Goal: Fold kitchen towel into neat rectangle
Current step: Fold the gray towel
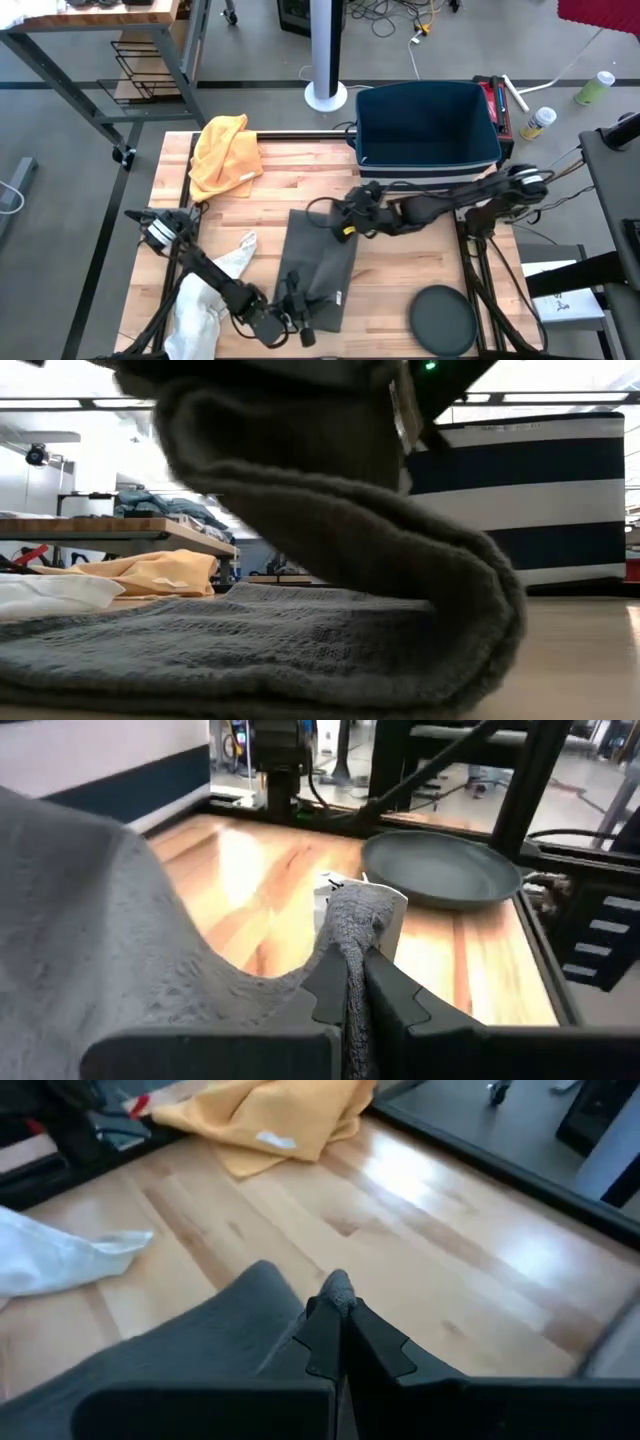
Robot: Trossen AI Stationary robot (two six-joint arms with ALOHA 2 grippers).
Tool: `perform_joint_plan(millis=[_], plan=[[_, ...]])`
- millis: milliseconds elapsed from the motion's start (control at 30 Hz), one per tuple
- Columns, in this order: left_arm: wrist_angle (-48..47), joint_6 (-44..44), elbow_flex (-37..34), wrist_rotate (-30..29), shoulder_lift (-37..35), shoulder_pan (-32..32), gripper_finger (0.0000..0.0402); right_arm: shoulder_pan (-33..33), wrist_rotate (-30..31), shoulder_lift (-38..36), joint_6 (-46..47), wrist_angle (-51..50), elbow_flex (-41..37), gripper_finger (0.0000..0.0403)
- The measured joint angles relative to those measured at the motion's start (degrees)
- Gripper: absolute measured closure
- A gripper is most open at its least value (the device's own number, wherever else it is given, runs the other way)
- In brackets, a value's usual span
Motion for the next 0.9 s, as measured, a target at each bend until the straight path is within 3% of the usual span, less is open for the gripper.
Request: perform_joint_plan(millis=[300, 433, 700, 900], plan=[[-2.6, -7.0, -0.1, -6.7, 0.2, -3.2, 0.0398, -1.1, -4.7, 13.0, -4.3, 0.1, 9.4, 0.0401], [-11.1, -14.9, -0.1, -7.1, 0.2, -3.5, 0.0398, -2.1, -6.5, 16.3, -4.2, 0.0, 11.3, 0.0401], [-30.8, -32.2, -0.2, -4.8, 0.0, -3.5, 0.0398, -2.9, -6.8, 17.5, -3.4, -0.2, 10.9, 0.0401], [-35.4, -35.5, -0.2, -3.1, -1.1, -3.9, 0.0398, -3.5, -6.8, 17.6, -2.2, 0.2, 10.0, 0.04]])
